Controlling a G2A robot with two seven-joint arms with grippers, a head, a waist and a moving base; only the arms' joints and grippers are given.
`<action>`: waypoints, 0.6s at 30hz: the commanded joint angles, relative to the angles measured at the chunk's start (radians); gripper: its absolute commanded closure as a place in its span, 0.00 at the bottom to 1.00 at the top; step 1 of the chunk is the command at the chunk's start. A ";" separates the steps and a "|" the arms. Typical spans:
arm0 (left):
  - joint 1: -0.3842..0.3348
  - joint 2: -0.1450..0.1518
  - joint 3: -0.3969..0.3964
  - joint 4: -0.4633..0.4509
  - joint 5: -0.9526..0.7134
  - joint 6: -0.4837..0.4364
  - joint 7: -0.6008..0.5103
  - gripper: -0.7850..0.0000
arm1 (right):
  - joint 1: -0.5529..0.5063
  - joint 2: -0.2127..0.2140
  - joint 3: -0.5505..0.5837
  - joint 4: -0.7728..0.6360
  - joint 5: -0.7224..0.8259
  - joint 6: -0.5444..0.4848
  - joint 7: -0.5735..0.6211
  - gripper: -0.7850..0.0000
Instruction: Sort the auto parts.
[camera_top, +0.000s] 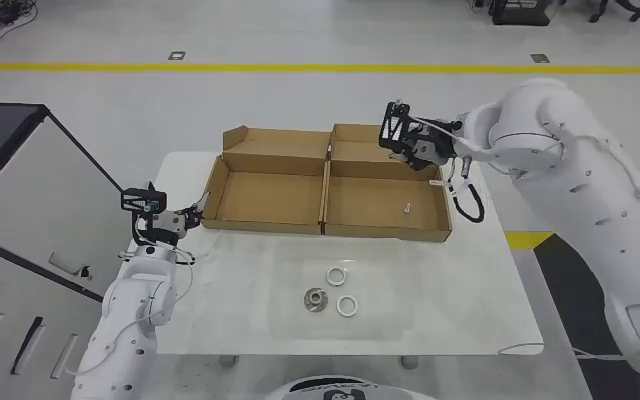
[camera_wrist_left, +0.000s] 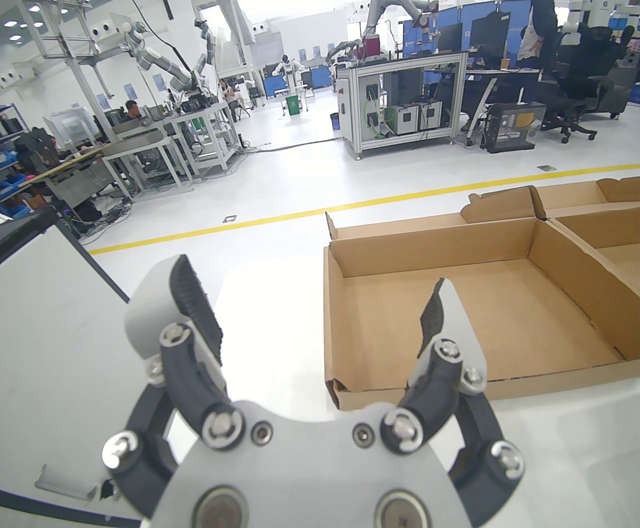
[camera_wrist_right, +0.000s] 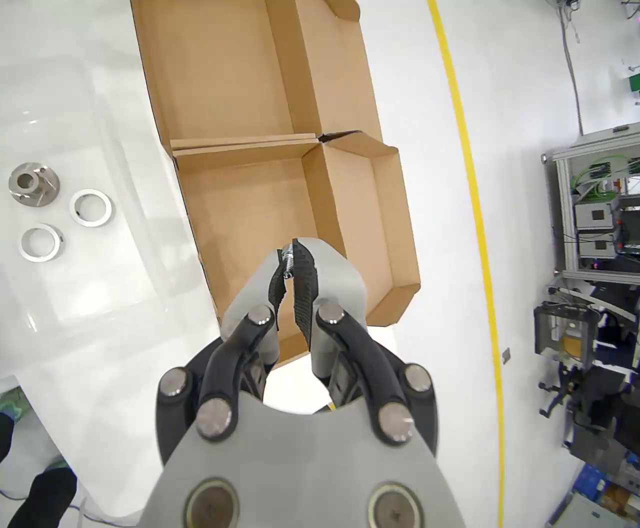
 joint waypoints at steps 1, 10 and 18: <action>0.000 0.000 0.000 0.000 0.000 0.000 0.000 0.00 | 0.036 0.003 -0.056 0.017 0.011 0.000 0.000 1.00; 0.000 0.000 0.000 0.000 0.000 0.000 0.000 0.00 | 0.170 -0.001 -0.266 0.101 0.054 -0.005 -0.006 1.00; 0.000 0.000 0.000 0.000 0.000 0.000 0.000 0.00 | 0.259 -0.024 -0.443 0.193 0.067 -0.032 -0.032 1.00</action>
